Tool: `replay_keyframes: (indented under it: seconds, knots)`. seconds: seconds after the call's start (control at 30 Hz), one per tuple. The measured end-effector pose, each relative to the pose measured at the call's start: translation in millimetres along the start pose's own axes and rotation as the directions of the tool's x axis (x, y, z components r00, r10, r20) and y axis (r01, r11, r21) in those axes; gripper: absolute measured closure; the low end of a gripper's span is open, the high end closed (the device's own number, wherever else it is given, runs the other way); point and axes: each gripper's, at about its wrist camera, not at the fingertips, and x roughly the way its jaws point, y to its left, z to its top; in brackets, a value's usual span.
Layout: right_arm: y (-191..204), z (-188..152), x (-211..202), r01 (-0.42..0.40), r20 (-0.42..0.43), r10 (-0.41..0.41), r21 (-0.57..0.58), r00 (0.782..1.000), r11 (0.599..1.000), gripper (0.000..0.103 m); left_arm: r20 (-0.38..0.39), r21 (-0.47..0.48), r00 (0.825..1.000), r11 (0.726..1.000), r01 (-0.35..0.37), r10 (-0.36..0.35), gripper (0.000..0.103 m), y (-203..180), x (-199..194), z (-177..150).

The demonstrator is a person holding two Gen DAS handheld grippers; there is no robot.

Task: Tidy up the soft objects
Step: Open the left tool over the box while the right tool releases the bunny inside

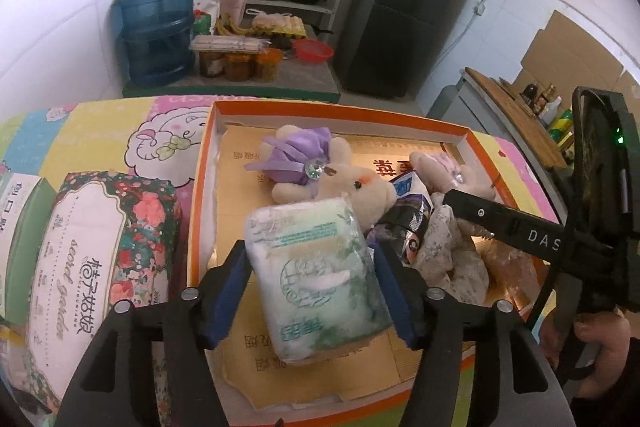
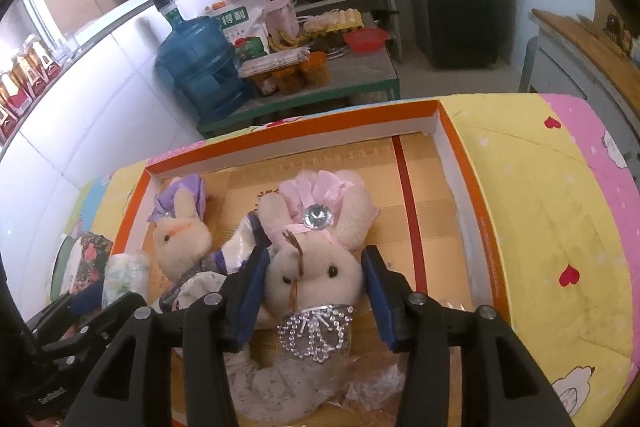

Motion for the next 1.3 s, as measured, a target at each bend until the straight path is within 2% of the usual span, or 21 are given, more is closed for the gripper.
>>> replay_keyframes:
  seconds: [0.47,1.0,1.3]
  knots:
    - [1,-4,-23,0.049,0.063,-0.050,0.003,0.997,0.999,0.053,0.049,0.015,0.999,1.000,0.002,-0.003,0.036,0,-21,3]
    - [20,-12,-61,0.091,0.112,-0.091,0.000,0.990,0.996,0.053,0.106,0.041,0.993,0.998,0.054,-0.058,0.036,-1,-61,4]
    - [40,-25,-90,0.131,0.156,-0.129,0.001,0.979,0.991,0.053,0.149,0.082,0.984,0.993,0.090,-0.102,0.036,4,-91,3]
